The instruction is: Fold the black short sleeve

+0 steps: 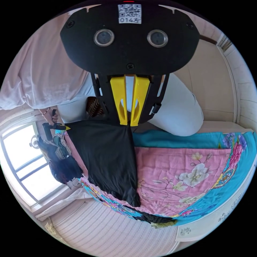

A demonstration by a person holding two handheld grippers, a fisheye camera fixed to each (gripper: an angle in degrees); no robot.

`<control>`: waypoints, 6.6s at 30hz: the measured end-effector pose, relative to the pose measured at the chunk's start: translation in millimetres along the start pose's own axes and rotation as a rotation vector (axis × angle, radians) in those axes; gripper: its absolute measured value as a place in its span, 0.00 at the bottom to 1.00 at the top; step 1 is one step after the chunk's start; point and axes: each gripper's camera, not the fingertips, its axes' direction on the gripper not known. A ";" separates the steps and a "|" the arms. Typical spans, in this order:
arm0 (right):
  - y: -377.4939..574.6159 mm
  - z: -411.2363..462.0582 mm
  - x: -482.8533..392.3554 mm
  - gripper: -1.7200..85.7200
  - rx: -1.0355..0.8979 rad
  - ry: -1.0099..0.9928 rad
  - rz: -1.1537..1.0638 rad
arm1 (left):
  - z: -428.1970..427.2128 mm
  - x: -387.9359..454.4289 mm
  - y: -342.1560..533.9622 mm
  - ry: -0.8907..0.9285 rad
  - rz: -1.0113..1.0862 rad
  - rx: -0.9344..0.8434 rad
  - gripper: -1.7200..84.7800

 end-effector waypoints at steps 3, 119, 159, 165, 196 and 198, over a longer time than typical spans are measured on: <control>5.6 -1.2 6.4 0.02 0.039 -0.009 0.022 | -1.8 -16.8 7.7 -0.041 0.009 0.002 0.01; -494.7 209.6 -158.2 0.02 0.206 0.199 -0.580 | 210.1 -14.2 -280.3 -0.106 0.446 0.441 0.01; -620.2 464.2 -374.5 0.13 -0.180 0.278 -0.809 | 194.2 -346.6 -307.6 -0.241 -0.220 0.393 0.01; -567.4 358.6 -319.3 0.12 -0.028 -0.029 -0.784 | 181.5 -341.4 -277.3 -0.369 -0.319 0.542 0.01; -451.5 -157.9 75.3 0.15 0.471 0.341 -0.039 | 756.6 255.8 -509.0 -0.234 0.720 -0.083 0.10; -466.0 -171.6 93.8 0.12 0.502 0.330 0.040 | 798.4 249.7 -500.6 -0.206 0.689 -0.137 0.09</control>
